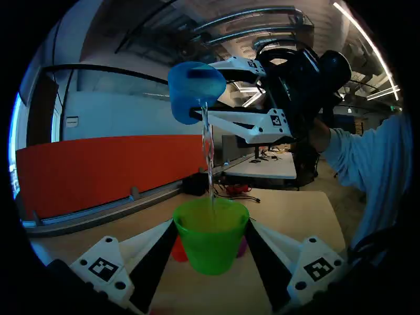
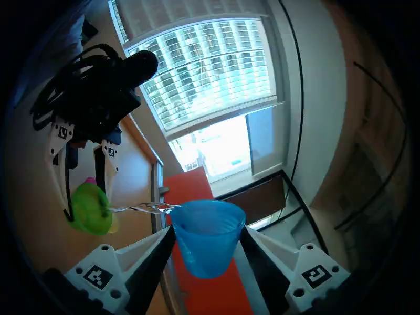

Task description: Pour water

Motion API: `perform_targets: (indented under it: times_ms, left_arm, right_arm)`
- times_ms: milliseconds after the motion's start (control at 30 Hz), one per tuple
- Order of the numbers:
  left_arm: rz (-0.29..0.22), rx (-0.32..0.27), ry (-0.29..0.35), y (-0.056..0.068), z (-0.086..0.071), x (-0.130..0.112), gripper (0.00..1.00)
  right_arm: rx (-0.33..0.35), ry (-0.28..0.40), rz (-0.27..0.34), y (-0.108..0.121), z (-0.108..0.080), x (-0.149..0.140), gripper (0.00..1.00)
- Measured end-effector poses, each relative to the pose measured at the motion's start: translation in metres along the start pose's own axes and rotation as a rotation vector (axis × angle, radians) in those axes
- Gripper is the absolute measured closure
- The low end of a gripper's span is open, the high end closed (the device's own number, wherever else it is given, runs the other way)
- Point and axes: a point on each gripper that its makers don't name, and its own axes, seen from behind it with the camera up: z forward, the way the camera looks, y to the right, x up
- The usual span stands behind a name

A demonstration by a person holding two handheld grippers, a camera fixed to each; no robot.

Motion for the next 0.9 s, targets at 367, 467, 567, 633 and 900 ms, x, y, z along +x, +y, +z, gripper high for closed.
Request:
perform_targets:
  times_ms: [367, 467, 567, 633, 900]
  left_arm:
    - [0.002, 0.002, 0.000, -0.0004, -0.0009, -0.0007, 0.13]
    - [0.001, 0.002, 0.002, -0.0002, -0.0017, 0.0000, 0.13]
    - [0.000, 0.001, 0.002, 0.0002, -0.0022, 0.0007, 0.13]
    - [0.002, 0.002, 0.002, 0.0000, -0.0024, 0.0014, 0.13]
    - [-0.001, 0.003, 0.005, -0.0027, -0.0027, 0.0018, 0.13]
  right_arm:
    - [-0.004, -0.002, -0.045, 0.0039, 0.0011, 0.0023, 0.12]
    - [-0.004, -0.003, -0.058, 0.0040, 0.0013, 0.0025, 0.12]
    - [-0.005, -0.005, -0.070, 0.0036, 0.0020, 0.0022, 0.12]
    - [-0.005, -0.006, -0.078, 0.0037, 0.0025, 0.0021, 0.12]
    - [-0.009, -0.006, -0.112, 0.0064, 0.0045, 0.0038, 0.12]
